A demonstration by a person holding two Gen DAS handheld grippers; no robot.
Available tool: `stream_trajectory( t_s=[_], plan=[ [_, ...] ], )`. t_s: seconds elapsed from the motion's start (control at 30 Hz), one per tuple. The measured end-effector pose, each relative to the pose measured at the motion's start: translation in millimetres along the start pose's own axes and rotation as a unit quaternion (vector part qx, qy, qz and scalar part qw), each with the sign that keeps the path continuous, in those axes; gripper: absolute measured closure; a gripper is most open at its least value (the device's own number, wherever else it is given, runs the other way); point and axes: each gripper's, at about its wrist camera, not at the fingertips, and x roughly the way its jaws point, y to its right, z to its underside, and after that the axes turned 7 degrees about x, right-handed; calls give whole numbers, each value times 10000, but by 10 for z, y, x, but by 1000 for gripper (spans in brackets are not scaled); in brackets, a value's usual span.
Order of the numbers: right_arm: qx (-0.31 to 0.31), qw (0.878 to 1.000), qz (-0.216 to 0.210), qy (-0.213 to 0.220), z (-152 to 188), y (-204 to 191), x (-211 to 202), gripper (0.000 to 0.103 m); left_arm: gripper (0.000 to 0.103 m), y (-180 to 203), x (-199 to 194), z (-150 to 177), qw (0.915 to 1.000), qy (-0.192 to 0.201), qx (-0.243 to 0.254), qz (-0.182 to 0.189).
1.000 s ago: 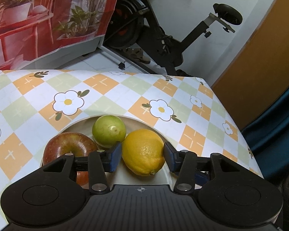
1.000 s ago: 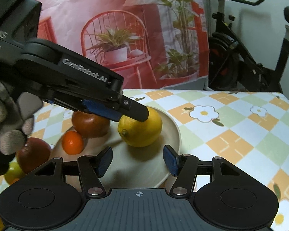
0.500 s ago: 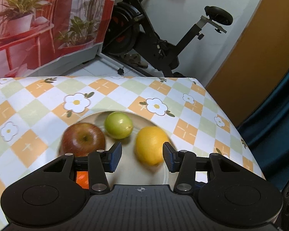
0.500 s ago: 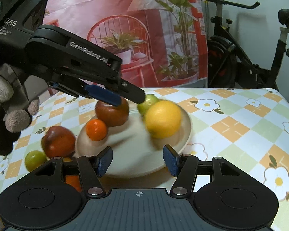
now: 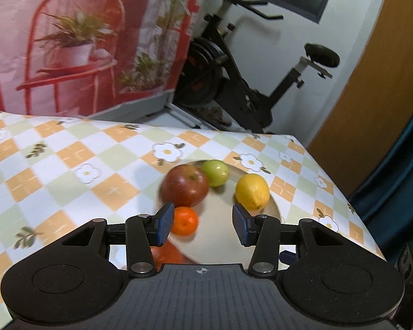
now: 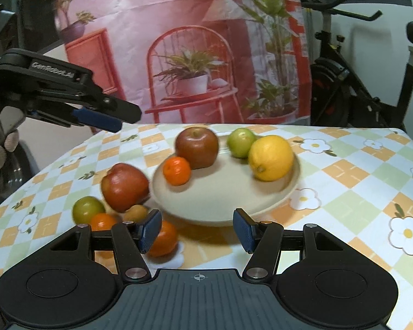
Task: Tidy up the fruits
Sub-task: 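Move the left tool to the large green apple while the right tool grasps a tangerine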
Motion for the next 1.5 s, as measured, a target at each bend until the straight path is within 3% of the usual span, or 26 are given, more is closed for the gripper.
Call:
stream_trajectory(
  t_s=[0.3, 0.63, 0.87, 1.07, 1.5],
  plan=[
    [-534, 9978, -301, -266, 104, -287, 160, 50, 55, -164, -334, 332, 9991, 109, -191, -363],
    [-531, 9972, -240, -465, 135, -322, 327, 58, 59, -422, -402, 555, 9955, -30, -734, -604],
    [-537, 9969, -218, -532, 190, -300, 332, 70, 59, -323, -355, 651, 9966, -101, -649, -493],
    [-448, 9974, -268, -494, 198, -257, 298, 70, 65, -247, -336, 729, 9980, -154, -554, -270],
    [-406, 9978, -224, -472, 177, -277, 330, 64, 65, -102, -194, 831, 9971, -540, -525, 61]
  ],
)
